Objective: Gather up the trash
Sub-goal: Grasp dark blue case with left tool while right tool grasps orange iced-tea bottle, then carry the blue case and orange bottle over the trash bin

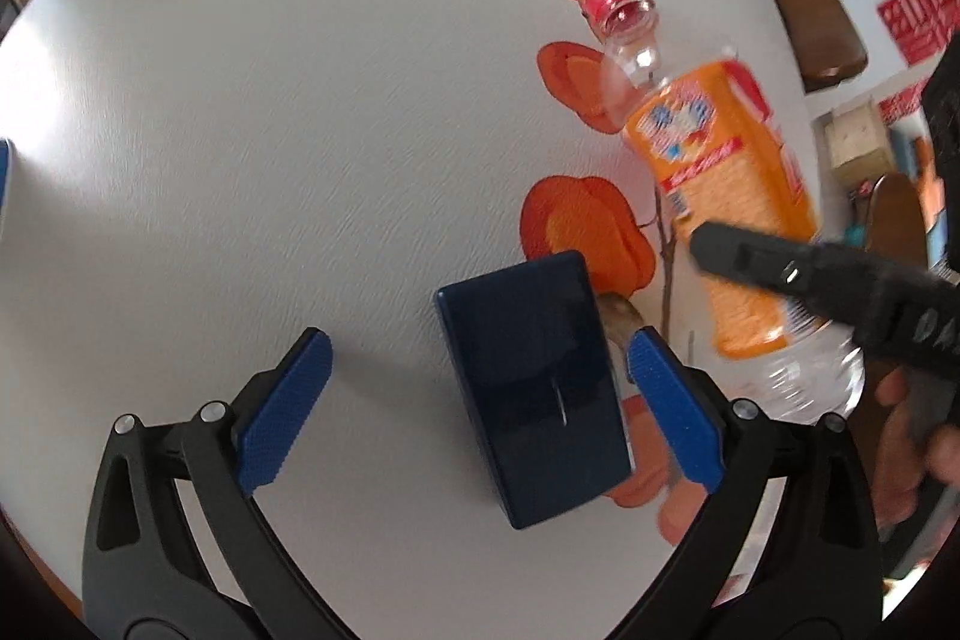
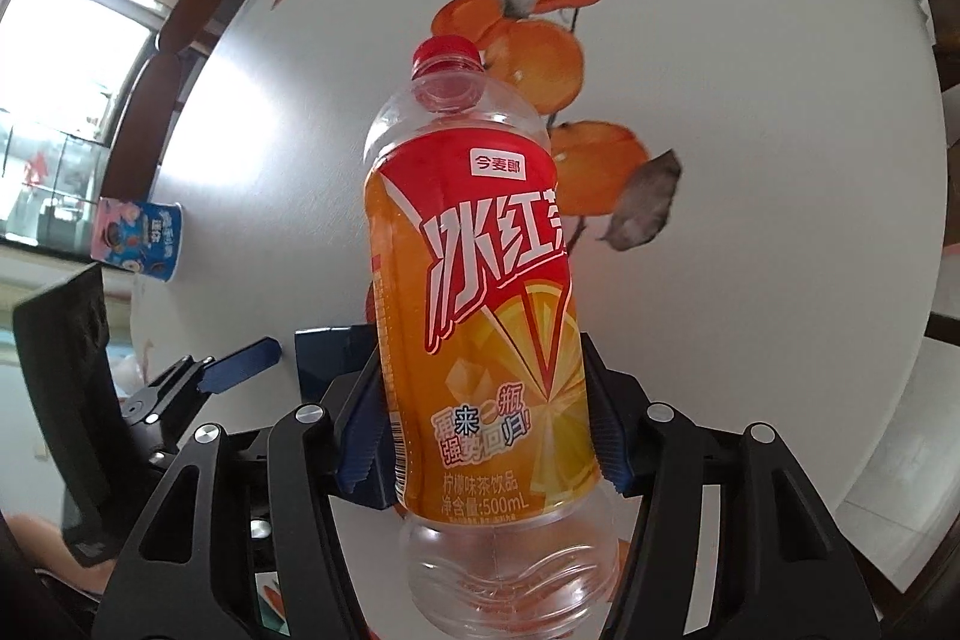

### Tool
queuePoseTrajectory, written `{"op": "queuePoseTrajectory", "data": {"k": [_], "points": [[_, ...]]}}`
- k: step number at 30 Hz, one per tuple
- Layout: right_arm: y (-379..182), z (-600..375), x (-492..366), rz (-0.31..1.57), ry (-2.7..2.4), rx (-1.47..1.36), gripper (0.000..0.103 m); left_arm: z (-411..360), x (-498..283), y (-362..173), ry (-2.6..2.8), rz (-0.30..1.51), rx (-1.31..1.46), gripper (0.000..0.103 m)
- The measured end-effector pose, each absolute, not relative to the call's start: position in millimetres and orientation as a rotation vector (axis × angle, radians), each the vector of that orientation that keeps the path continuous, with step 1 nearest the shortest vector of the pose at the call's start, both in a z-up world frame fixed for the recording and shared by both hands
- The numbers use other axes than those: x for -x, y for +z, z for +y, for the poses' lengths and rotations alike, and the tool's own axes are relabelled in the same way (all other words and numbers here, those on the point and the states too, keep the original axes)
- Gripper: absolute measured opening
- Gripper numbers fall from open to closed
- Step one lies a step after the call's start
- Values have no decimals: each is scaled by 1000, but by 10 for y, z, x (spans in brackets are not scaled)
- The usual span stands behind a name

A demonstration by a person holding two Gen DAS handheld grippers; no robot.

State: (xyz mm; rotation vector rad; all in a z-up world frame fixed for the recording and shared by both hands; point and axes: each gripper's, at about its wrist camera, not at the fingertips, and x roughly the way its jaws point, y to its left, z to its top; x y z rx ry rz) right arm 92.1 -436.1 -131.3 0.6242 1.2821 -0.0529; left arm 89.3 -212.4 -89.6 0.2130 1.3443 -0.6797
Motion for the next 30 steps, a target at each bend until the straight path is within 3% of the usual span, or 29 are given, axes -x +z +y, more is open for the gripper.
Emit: {"op": "queuePoseTrajectory", "data": {"k": [5, 7, 8, 17, 30], "points": [[-1299, -4410, -899, 1255, -48, -653, 58, -2241, -786, -924, -627, 1302, -320, 96], [-1293, -4409, -888, 1250, -47, -655, 58, -2254, -772, -886, -640, 1279, -337, 78], [-1291, -4417, -881, 1247, -48, -657, 58, -2279, -753, -854, -640, 1253, -353, 62], [-1212, -4387, -877, 1226, -53, -663, 56, -2033, -853, -804, -670, 1302, -294, 55], [-996, -3939, -1052, 1213, 21, -630, 56, -1208, -1124, -401, -645, 1228, -191, 52]]}}
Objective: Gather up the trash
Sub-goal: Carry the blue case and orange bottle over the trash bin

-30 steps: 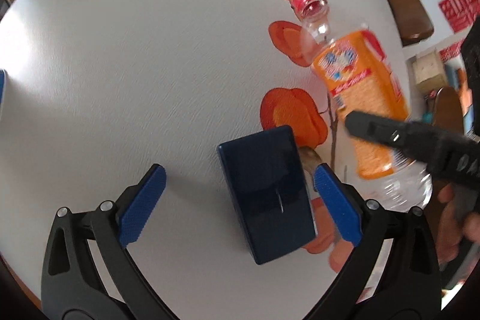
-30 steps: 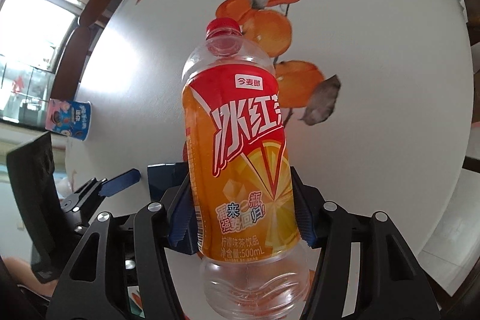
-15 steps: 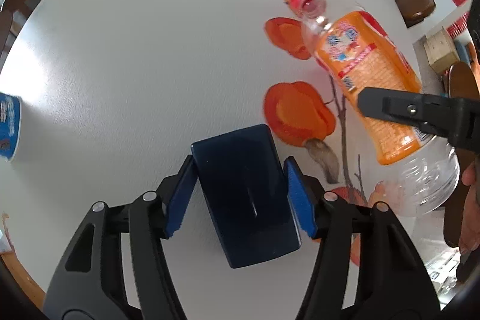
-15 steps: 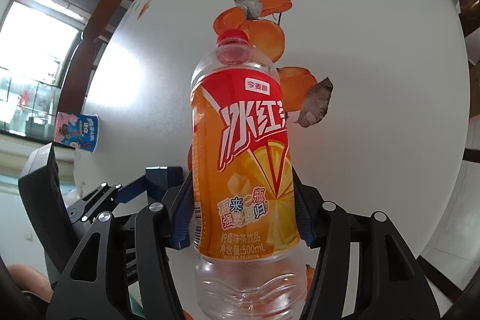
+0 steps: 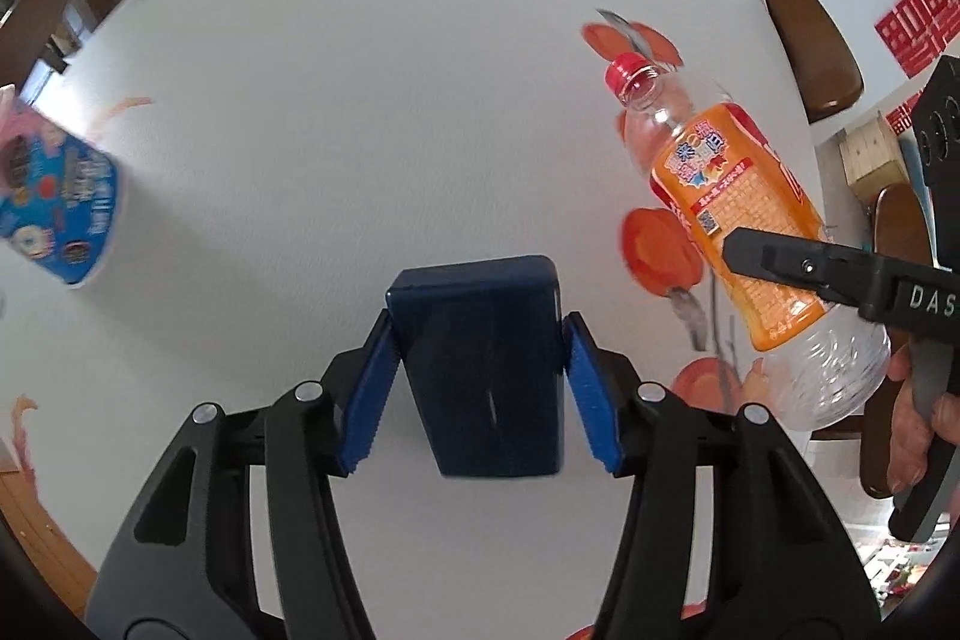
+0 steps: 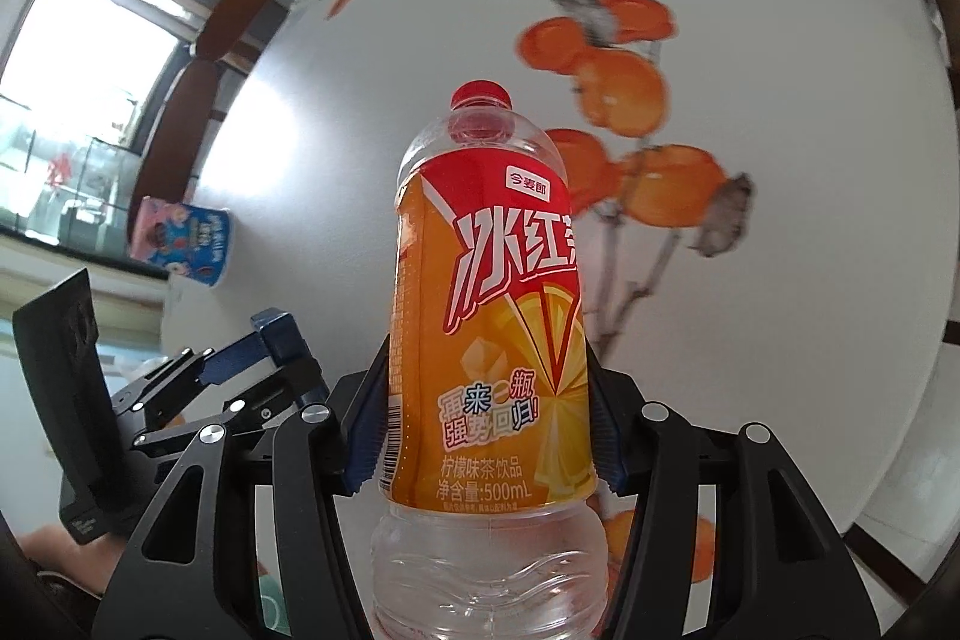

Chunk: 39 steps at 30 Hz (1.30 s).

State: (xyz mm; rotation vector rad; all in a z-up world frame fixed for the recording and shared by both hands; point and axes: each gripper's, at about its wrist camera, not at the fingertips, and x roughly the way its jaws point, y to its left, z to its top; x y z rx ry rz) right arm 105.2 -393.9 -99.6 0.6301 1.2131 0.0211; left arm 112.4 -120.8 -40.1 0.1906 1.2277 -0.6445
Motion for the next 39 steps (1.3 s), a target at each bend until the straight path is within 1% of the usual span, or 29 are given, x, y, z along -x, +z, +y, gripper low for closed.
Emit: {"op": "queuePoseTrajectory", "data": {"k": [6, 13, 22, 27, 32, 39], "points": [[-829, -3491, -1257, 1212, 103, -572, 56, -635, -1206, -205, -627, 1177, -119, 51], [-687, -2839, -1482, 1218, 200, -509, 56, -95, -1153, -160, -583, 1167, -65, 51], [-531, -1956, -1571, 1246, 330, -435, 56, 792, -1106, 38, -526, 1146, 37, 51], [-473, -1423, -1591, 1264, 417, -407, 56, 1468, -1150, 98, -485, 1138, 165, 51], [-467, -768, -1684, 1282, 523, -363, 56, 2240, -1192, 114, -383, 1113, 226, 51], [-603, 438, -1891, 1349, 723, -265, 56, 3426, -1018, -11, -176, 1103, 308, 51]]}}
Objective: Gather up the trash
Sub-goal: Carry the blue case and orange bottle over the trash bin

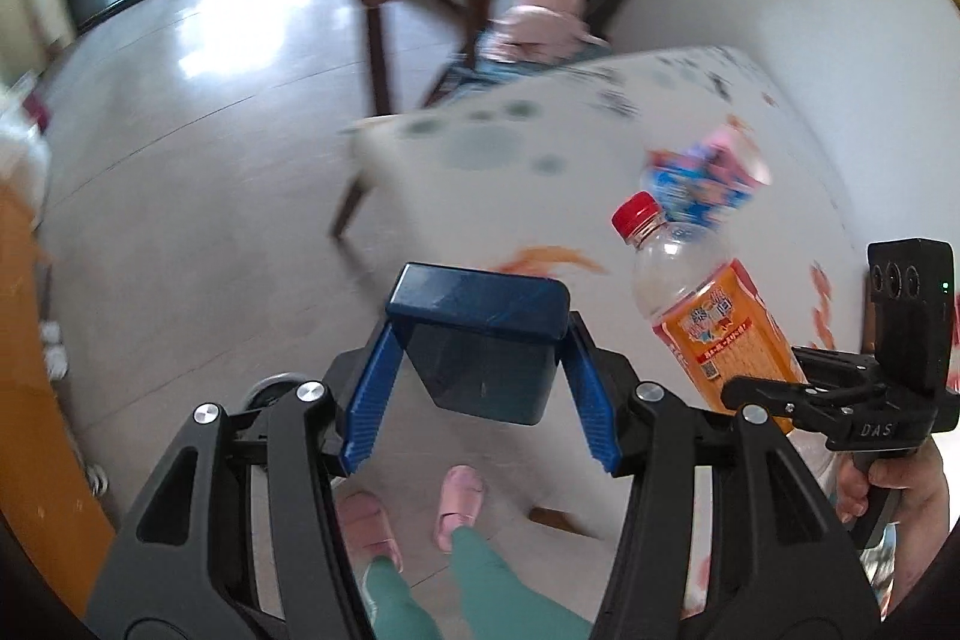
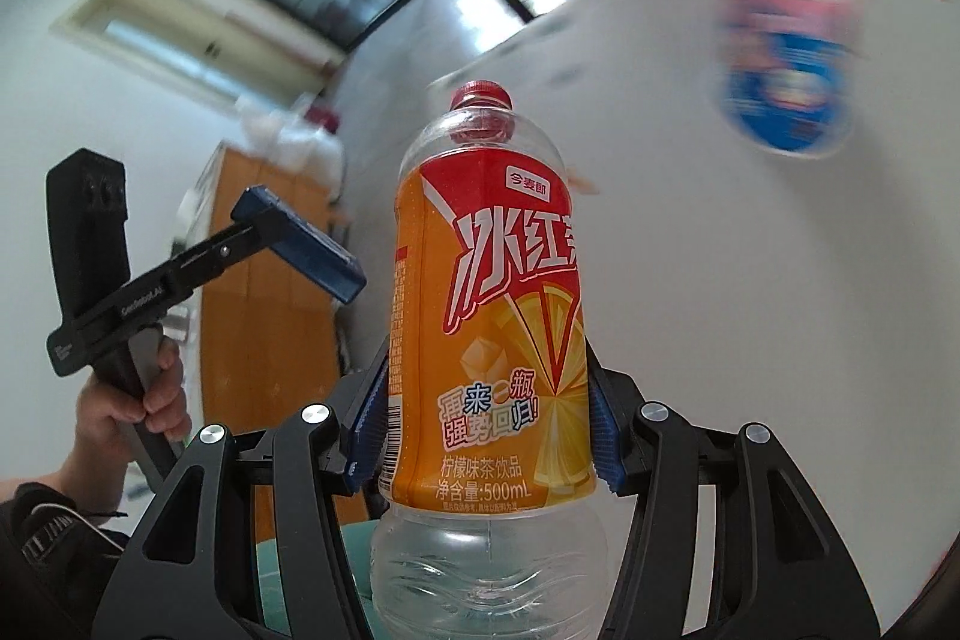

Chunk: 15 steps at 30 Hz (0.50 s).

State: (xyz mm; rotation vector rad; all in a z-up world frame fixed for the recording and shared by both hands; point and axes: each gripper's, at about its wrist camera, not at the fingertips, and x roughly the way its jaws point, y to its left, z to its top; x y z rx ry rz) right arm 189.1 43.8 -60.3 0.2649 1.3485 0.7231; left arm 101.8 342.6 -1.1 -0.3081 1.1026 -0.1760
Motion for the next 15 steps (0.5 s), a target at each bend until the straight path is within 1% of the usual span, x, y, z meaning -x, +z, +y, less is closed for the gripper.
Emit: {"op": "queuePoseTrajectory", "data": {"k": [7, 11, 15], "points": [[-884, 1659, -1936, 1443, 889, -165, 56, 4453, -710, -322, 18, 1131, 395, 51], [-1114, 2222, -1905, 1502, 928, -86, 56, 4886, -493, -584, 88, 1167, 423, 51], [-1473, 2741, -1782, 1582, 965, -18, 56, 5177, -338, -939, 151, 1203, 414, 51]]}}
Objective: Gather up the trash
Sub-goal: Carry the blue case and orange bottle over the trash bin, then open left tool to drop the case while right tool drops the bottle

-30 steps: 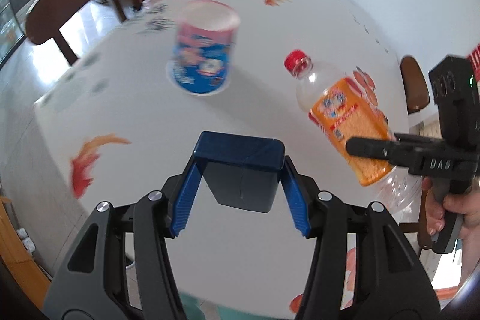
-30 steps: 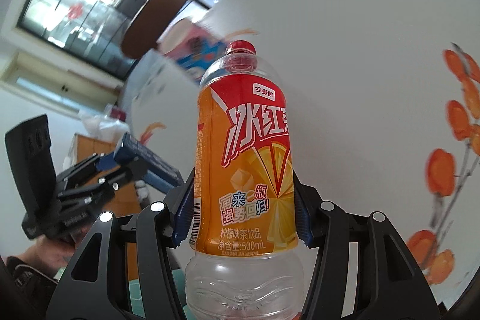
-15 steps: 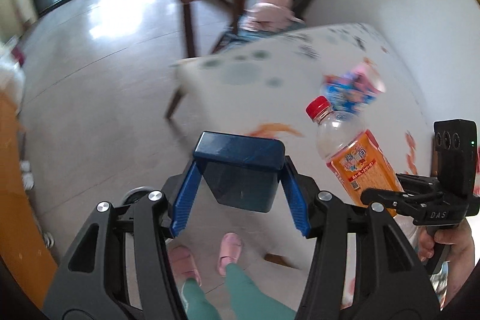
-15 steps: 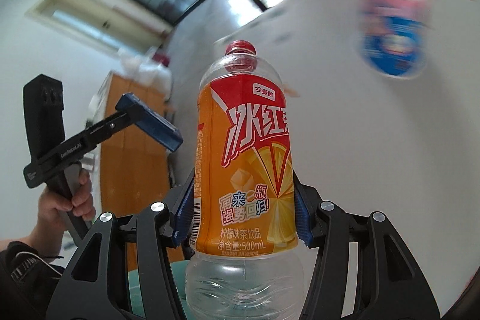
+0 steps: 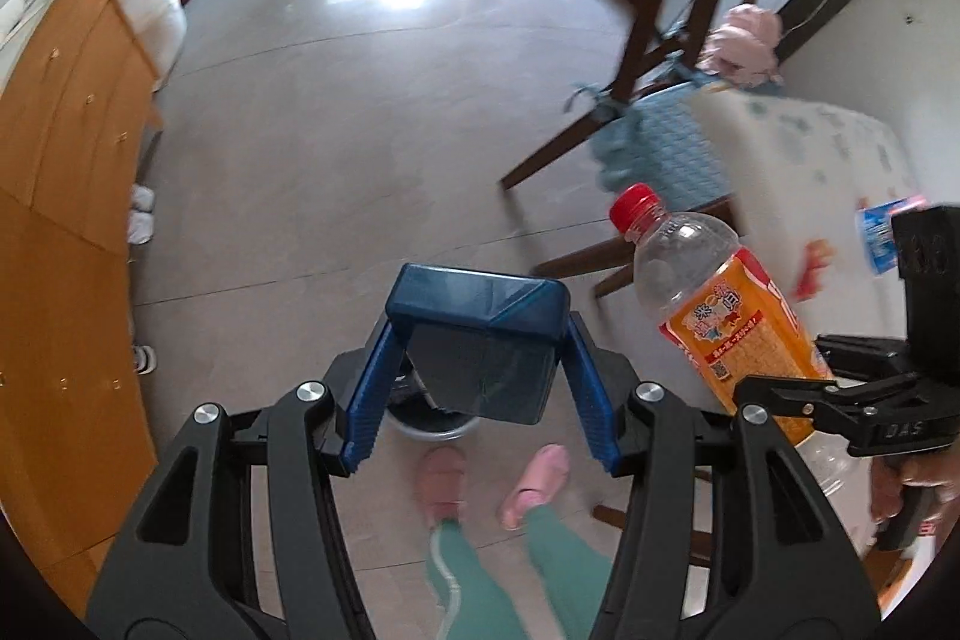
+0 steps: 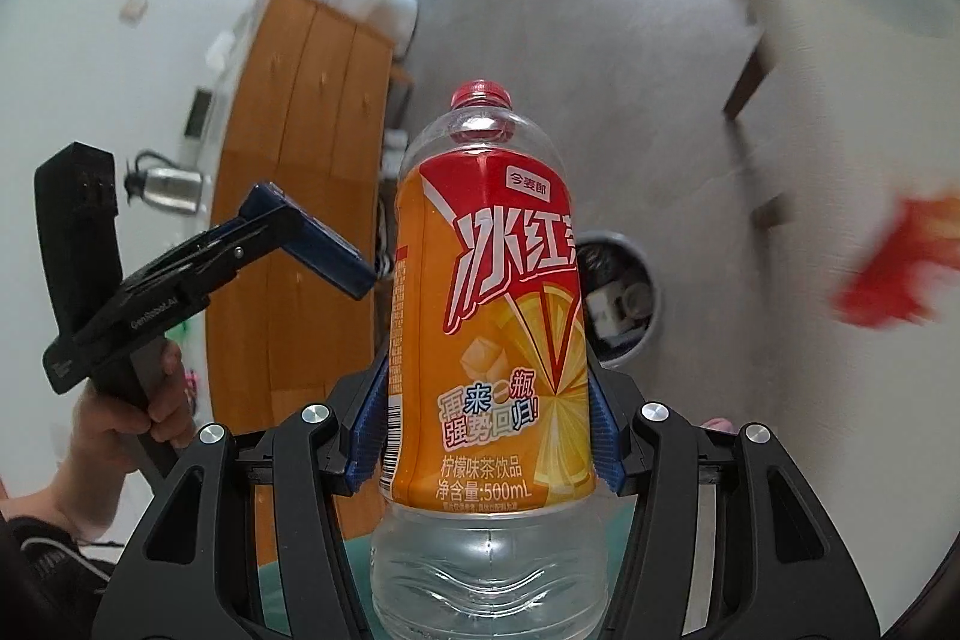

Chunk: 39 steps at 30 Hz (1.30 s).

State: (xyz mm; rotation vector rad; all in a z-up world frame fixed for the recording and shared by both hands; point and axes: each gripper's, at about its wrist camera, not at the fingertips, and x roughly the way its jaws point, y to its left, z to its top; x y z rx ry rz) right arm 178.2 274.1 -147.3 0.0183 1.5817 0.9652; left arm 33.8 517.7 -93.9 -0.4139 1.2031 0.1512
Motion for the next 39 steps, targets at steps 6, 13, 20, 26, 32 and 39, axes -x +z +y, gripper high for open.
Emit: {"op": "queuePoseTrajectory", "data": {"k": [6, 13, 20, 26, 32, 39], "points": [[-2248, 3291, -1518, 1716, 935, 74, 56, 5442, -189, -1689, 165, 1292, 469, 51], [-3467, 3442, -1366, 1888, 781, 28, 56, 5395, -215, -2834, 157, 1421, 465, 51], [-4680, 3392, -1408, 1978, 622, -73, 56, 5312, -246, -3950, 151, 1493, 457, 51], [-5412, 3378, -1468, 1970, 499, -113, 56, 5265, -344, -4744, 171, 1532, 426, 51], [-5894, 3505, -1457, 1944, 444, -163, 56, 5246, -470, -5248, 205, 1544, 392, 51], [-6094, 3415, -1395, 1960, 425, -180, 70, 5109, -600, -5516, 145, 1592, 276, 59]]}}
